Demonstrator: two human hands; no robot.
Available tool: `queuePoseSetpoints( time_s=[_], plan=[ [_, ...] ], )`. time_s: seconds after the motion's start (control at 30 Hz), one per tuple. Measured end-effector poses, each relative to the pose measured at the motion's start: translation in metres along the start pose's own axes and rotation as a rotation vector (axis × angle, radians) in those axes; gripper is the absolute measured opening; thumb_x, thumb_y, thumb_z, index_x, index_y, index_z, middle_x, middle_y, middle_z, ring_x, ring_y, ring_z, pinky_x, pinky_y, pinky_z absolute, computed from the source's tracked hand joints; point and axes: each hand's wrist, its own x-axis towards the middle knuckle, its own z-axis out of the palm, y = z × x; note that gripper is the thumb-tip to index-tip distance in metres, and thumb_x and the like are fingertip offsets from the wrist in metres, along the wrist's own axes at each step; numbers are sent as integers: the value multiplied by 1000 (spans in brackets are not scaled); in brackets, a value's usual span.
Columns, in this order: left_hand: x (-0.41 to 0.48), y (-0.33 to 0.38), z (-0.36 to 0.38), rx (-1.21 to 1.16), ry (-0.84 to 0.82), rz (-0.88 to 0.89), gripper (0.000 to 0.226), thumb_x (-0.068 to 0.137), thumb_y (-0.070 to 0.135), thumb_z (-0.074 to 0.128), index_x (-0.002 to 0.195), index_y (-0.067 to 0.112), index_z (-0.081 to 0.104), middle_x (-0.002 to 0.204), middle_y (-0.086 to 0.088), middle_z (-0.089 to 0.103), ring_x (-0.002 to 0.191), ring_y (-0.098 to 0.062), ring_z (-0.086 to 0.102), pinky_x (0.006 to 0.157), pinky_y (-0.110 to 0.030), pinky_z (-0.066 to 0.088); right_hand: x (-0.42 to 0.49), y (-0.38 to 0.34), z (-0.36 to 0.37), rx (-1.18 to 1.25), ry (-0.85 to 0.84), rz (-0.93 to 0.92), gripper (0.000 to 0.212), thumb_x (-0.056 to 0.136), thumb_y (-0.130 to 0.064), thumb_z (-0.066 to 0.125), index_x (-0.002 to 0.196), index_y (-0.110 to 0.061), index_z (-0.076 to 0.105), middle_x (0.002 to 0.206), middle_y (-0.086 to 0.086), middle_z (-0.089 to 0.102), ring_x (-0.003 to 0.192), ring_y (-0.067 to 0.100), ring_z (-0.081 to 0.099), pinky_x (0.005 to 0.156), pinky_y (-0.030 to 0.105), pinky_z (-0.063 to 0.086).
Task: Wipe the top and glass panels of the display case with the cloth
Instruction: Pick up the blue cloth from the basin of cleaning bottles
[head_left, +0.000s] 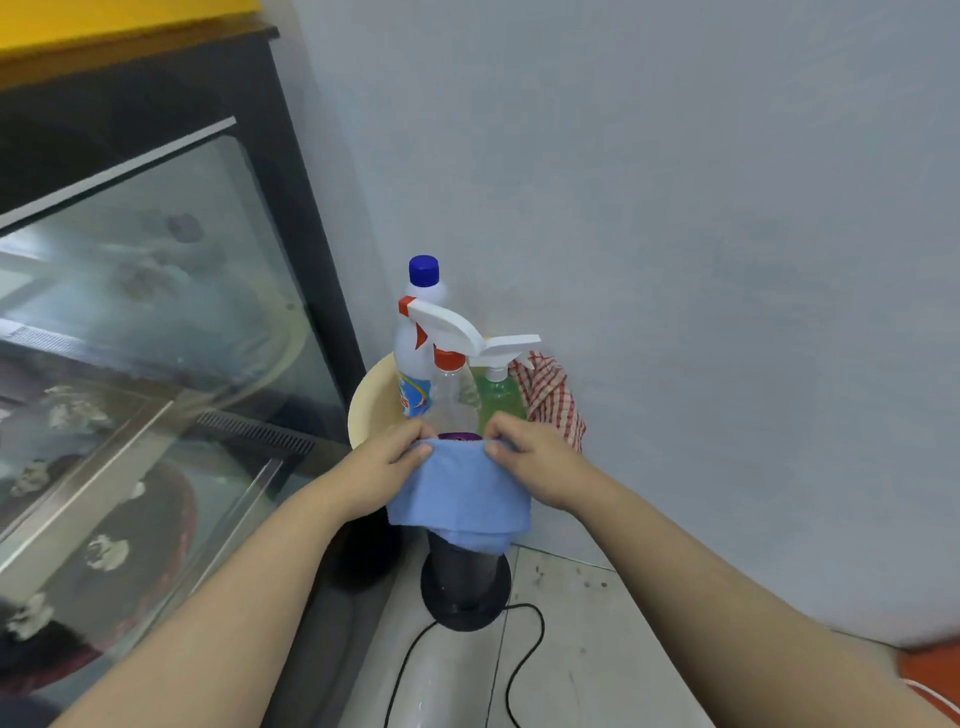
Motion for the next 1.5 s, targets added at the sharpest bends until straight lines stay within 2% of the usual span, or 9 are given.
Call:
queuePoseSetpoints(
  time_s=[0.17,0.3,0.4,0.57,0.77,0.9,1.07,1.27,1.5],
  plan=[
    [4,21,-16,-19,-22,15,18,87,38,60,97,26,52,97,11,58,90,-5,54,79,-23,43,10,-11,-13,137,3,-76,20,93,-33,56,98,-16,46,89,0,50,81,17,46,71,33,37],
    [18,33,-10,526,-123,-54,27,79,18,65,74,29,41,82,6,54,85,-18,55,69,-24,41,9,-15,-9,-586,14,-107,36,82,-30,65,110,-15,48,104,3,58,96,23,55,68,30,33],
    [27,41,-1,687,-260,-149,30,79,5,61,65,23,41,69,4,49,79,-18,52,67,-27,40,9,-17,-6,-674,35,-104,22,87,-18,53,108,-13,57,106,8,62,97,25,56,69,28,34],
    [35,28,-1,501,-233,-75,16,89,8,50,95,23,50,102,-5,58,89,-16,49,77,-26,39,9,-12,-8,-350,-77,-43,19,86,-2,48,100,-14,45,91,4,46,83,22,45,53,22,29],
    [30,30,-7,249,-242,-40,17,83,22,53,77,28,38,83,2,47,81,-15,45,66,-22,36,17,-3,-9,-166,-95,-71,18,84,-14,57,98,-15,46,91,2,51,83,20,50,66,30,41],
    [34,12,-21,-180,-422,-282,62,64,66,59,117,34,52,120,2,56,113,-15,51,102,-36,40,17,5,-19,-298,-153,-246,46,91,-45,47,129,-20,51,108,3,56,96,14,48,86,32,38],
    [41,6,-31,-115,-650,-233,54,68,53,71,118,36,57,129,0,57,123,-21,50,109,-41,38,24,13,-14,-602,79,-525,28,83,-10,59,109,-4,64,89,15,62,81,32,60,70,38,49],
    [41,8,-21,50,-422,-57,9,91,32,54,97,30,48,92,5,58,87,-11,55,87,-33,49,30,4,-17,-594,-34,-242,36,98,-39,44,119,-11,51,109,10,62,98,26,59,76,35,46],
    [32,-2,6,631,-1,248,19,87,3,53,99,17,48,102,-5,58,93,-20,55,72,-23,41,44,6,-6,-209,-250,15,21,95,-41,51,95,-22,57,86,-3,56,80,16,54,69,30,42]
  ],
)
